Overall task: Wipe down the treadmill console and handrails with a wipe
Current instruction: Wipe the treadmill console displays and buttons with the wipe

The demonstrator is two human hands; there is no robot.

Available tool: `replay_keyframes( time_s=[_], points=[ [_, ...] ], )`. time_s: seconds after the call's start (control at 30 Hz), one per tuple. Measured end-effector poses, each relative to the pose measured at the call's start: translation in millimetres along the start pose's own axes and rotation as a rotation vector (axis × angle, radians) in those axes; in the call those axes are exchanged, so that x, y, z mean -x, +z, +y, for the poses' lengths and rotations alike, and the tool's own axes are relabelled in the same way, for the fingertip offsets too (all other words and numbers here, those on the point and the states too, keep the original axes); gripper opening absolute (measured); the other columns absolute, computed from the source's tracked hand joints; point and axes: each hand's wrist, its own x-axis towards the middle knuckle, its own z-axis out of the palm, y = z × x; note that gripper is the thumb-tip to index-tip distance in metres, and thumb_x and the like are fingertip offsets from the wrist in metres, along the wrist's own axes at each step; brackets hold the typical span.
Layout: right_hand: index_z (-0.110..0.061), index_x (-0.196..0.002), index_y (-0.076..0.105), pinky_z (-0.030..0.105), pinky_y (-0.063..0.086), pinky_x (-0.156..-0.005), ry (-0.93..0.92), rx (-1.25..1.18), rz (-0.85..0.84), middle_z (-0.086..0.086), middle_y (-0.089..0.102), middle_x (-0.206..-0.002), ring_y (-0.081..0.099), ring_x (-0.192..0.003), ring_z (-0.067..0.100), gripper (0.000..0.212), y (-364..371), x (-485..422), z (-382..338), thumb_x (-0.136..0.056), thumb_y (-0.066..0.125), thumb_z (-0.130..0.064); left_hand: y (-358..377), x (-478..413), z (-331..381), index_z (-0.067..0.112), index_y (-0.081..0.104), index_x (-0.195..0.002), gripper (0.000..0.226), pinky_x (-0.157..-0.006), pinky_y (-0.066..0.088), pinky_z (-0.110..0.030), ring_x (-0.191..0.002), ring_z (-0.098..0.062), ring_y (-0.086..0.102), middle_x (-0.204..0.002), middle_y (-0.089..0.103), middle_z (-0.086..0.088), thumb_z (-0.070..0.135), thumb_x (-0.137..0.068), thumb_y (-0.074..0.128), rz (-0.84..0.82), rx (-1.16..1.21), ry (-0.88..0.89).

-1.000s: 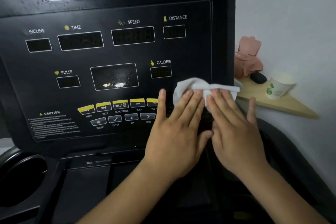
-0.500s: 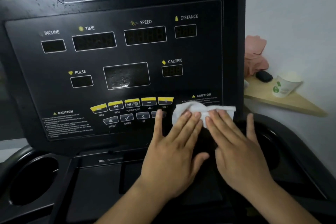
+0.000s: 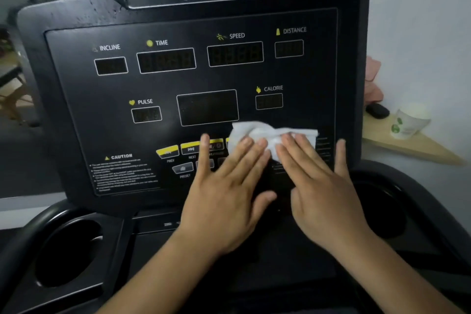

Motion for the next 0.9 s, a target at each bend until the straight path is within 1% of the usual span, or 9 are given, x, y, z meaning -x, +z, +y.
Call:
replay_keyframes(
  time_s=[0.07, 0.17, 0.27, 0.43, 0.57, 0.63, 0.73, 0.8, 0.9],
  points=[
    [-0.012, -0.149, 0.029, 0.067, 0.01, -0.113, 0.001, -0.016, -0.023, 0.002, 0.023, -0.158, 0.015, -0.147, 0.017, 0.068, 0, -5, -10, -0.082, 0.025, -0.018, 0, 4, -5, 0.015, 0.034, -0.15, 0.064, -0.115, 0.002, -0.067, -0.148, -0.017, 0.017, -0.158, 0.027, 0.0, 0.055, -0.1, 0.026, -0.002, 0.036, -0.017],
    [-0.012, -0.147, 0.036, 0.066, 0.017, -0.111, -0.015, -0.046, -0.062, 0.001, 0.025, -0.157, 0.018, -0.147, 0.017, 0.07, 14, 18, -29, -0.078, 0.031, -0.021, 12, 37, -2, 0.016, 0.036, -0.15, 0.066, -0.115, 0.004, -0.066, -0.148, -0.016, 0.018, -0.158, 0.028, 0.001, 0.057, -0.099, 0.03, -0.036, 0.121, -0.002],
    [-0.014, -0.148, 0.034, 0.065, 0.014, -0.111, -0.013, -0.063, -0.087, -0.002, 0.022, -0.158, 0.014, -0.147, 0.012, 0.065, 12, 15, -41, -0.084, 0.034, -0.029, 12, 44, -17, 0.018, 0.038, -0.149, 0.064, -0.114, 0.005, -0.067, -0.147, -0.015, 0.02, -0.156, 0.031, 0.003, 0.057, -0.099, 0.028, -0.043, 0.082, 0.009],
    [-0.015, -0.15, 0.027, 0.064, 0.007, -0.115, 0.006, -0.058, -0.074, -0.001, 0.019, -0.16, 0.008, -0.148, 0.012, 0.06, 7, -16, -67, -0.097, 0.03, -0.043, 0, 40, -45, 0.016, 0.038, -0.148, 0.062, -0.114, 0.005, -0.068, -0.148, -0.015, 0.018, -0.157, 0.029, 0.001, 0.054, -0.102, 0.023, 0.014, 0.097, -0.083],
    [-0.013, -0.148, 0.034, 0.065, 0.014, -0.113, -0.058, -0.063, -0.123, -0.001, 0.022, -0.159, 0.01, -0.148, 0.013, 0.06, 21, 6, -97, -0.097, 0.029, -0.046, 13, 83, -48, 0.018, 0.038, -0.148, 0.06, -0.114, 0.008, -0.068, -0.147, -0.013, 0.019, -0.157, 0.029, 0.003, 0.054, -0.101, 0.026, -0.024, 0.161, -0.096],
    [-0.013, -0.147, 0.036, 0.066, 0.013, -0.112, -0.082, -0.047, -0.105, 0.0, 0.025, -0.158, 0.012, -0.147, 0.012, 0.059, 18, -10, -106, -0.099, 0.027, -0.045, 9, 85, -64, 0.02, 0.038, -0.149, 0.058, -0.114, 0.006, -0.068, -0.146, -0.013, 0.022, -0.156, 0.029, 0.004, 0.051, -0.102, 0.025, -0.032, 0.118, -0.101],
    [-0.014, -0.148, 0.035, 0.065, 0.008, -0.113, -0.086, -0.058, -0.057, 0.0, 0.025, -0.158, 0.012, -0.147, 0.012, 0.057, 9, -43, -124, -0.099, 0.026, -0.042, -4, 80, -93, 0.019, 0.036, -0.149, 0.059, -0.114, 0.0, -0.067, -0.147, -0.014, 0.021, -0.157, 0.027, 0.004, 0.051, -0.102, 0.02, 0.006, 0.094, -0.182],
    [-0.015, -0.149, 0.032, 0.064, 0.007, -0.114, -0.099, -0.055, -0.083, -0.001, 0.021, -0.159, 0.009, -0.148, 0.012, 0.057, 14, -41, -138, -0.099, 0.026, -0.042, -2, 90, -99, 0.019, 0.035, -0.15, 0.061, -0.114, 0.0, -0.067, -0.148, -0.014, 0.017, -0.157, 0.026, 0.004, 0.053, -0.102, 0.017, -0.005, 0.118, -0.213],
    [-0.014, -0.15, 0.031, 0.064, 0.01, -0.113, -0.146, -0.052, -0.15, -0.002, 0.019, -0.16, 0.004, -0.148, 0.012, 0.059, 27, -18, -155, -0.098, 0.027, -0.041, 9, 119, -96, 0.019, 0.037, -0.149, 0.062, -0.114, 0.005, -0.067, -0.148, -0.014, 0.017, -0.157, 0.028, 0.005, 0.055, -0.101, 0.02, -0.035, 0.173, -0.212]
  ],
)
